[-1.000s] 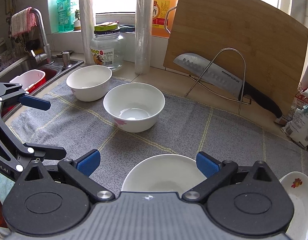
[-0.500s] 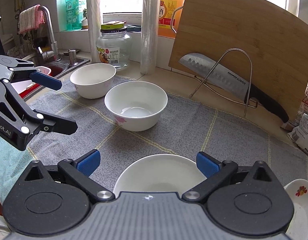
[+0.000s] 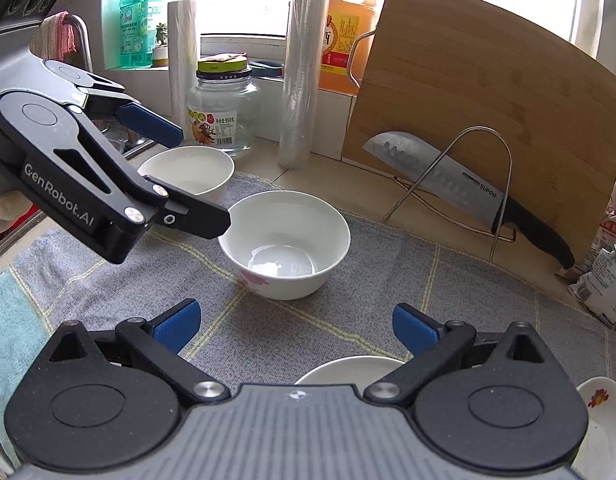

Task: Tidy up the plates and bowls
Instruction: 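Move the left tool down to the rim of a pink-flowered bowl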

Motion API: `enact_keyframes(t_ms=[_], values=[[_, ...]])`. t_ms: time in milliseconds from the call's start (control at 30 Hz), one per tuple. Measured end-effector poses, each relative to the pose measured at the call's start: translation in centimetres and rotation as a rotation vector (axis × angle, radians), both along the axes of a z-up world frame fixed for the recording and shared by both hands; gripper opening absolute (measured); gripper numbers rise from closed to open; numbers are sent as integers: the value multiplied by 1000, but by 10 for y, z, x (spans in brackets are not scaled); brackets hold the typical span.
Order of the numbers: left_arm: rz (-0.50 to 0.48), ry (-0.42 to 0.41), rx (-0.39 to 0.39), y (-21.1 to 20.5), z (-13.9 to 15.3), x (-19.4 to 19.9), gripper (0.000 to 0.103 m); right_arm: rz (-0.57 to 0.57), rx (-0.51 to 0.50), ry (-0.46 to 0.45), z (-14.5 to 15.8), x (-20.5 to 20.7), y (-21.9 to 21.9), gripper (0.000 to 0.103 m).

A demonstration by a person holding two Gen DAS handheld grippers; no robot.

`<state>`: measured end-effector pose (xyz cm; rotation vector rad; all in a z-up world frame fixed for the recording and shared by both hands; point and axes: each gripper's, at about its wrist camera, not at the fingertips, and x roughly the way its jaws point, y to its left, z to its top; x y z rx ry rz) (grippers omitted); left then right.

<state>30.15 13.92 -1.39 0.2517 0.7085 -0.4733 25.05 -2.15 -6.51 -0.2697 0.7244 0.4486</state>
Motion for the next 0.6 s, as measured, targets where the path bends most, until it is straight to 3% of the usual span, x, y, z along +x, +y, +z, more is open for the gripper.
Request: enact_keyframes(t_ms=[200, 600], values=[[-37, -7, -21, -1, 5, 21, 102, 5, -13, -16, 1, 7, 7, 103], [-54, 80, -47, -11, -11, 55, 102, 6, -23, 13, -9, 21, 15, 103]])
